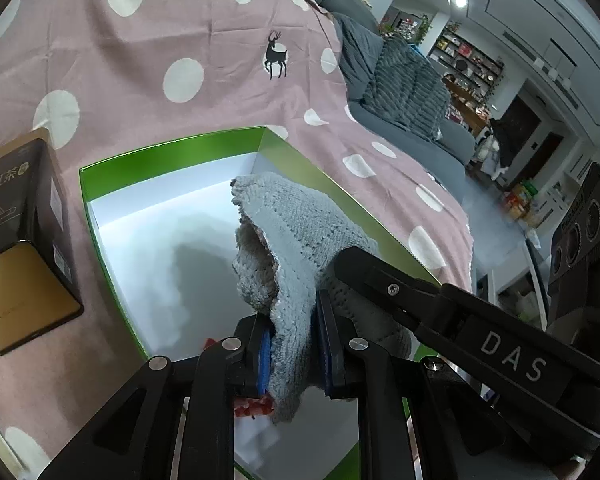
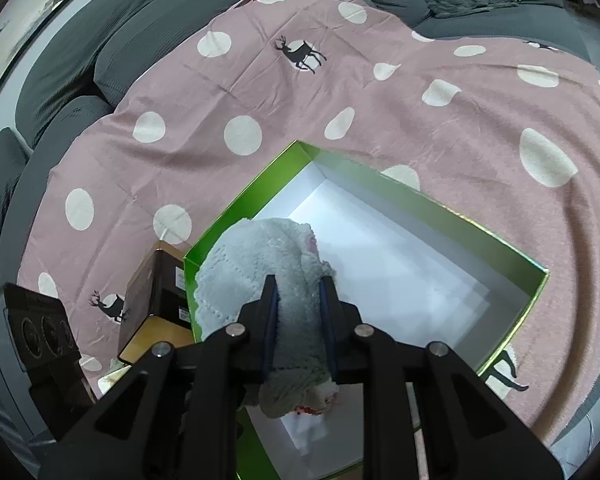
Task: Organize soft objects
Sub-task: 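Open the right gripper to release the grey cloth into the box, then move the right tool back toward the small juice carton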
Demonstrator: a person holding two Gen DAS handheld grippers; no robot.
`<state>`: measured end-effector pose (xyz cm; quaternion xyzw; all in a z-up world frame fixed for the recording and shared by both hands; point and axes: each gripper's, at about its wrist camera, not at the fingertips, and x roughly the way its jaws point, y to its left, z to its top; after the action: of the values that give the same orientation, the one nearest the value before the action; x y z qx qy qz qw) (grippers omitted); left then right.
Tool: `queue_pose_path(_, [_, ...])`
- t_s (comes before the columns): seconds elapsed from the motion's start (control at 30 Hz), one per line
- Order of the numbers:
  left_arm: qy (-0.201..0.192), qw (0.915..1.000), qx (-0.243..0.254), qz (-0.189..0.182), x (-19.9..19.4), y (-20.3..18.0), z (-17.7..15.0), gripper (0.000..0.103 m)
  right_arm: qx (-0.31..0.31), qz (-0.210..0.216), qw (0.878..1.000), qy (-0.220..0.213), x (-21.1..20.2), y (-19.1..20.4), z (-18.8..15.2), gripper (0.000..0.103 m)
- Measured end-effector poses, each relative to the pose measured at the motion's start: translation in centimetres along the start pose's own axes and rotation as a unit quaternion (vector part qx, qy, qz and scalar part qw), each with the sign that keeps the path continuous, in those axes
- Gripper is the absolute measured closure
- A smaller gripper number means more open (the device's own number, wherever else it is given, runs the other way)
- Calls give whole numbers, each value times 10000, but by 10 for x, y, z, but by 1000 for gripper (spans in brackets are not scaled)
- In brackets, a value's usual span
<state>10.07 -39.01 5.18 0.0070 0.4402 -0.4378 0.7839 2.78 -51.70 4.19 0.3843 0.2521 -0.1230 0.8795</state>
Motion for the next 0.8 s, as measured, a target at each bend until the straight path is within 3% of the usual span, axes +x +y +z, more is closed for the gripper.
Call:
queue_pose_path(0.13, [80,9999,77,14,-3,-2,-1,83,25,-105,9999,-47,-1,-2,0,83])
queue_pose_path(0.23, [95,9999,117,54,-6,-4,0,63,15,-283,9994,-192,-5,-3,1,80])
queue_pose_path(0.3, [32,9999,125,-3,-14,-3,-1,40,-8,-398,9988,-285,-9,-4,1,79])
queue_pose_path(0.37, [5,9999,139,35,-19,-2,-1,32,50,-317,9989,-342,-14,-5,1,68])
queue_pose_path(0.43, [-19,9999,81,125,-30,2,-1,30,44,-286,9988,-407,-20,-3,0,37])
queue_pose_path(0.57, [-176,9996,-60,227,-56,12,-3,25,-57,-331,9979,-552,-35,4,-5,28])
queue_pose_path(0.7, [-360,9980,-253,462,-88,29,-11,25,-228,-266,9974,-635,-54,15,-13,11])
queue_pose_path(0.8, [-556,9944,-519,735,-117,48,-23,25,-426,-333,9968,-591,-65,27,-22,8])
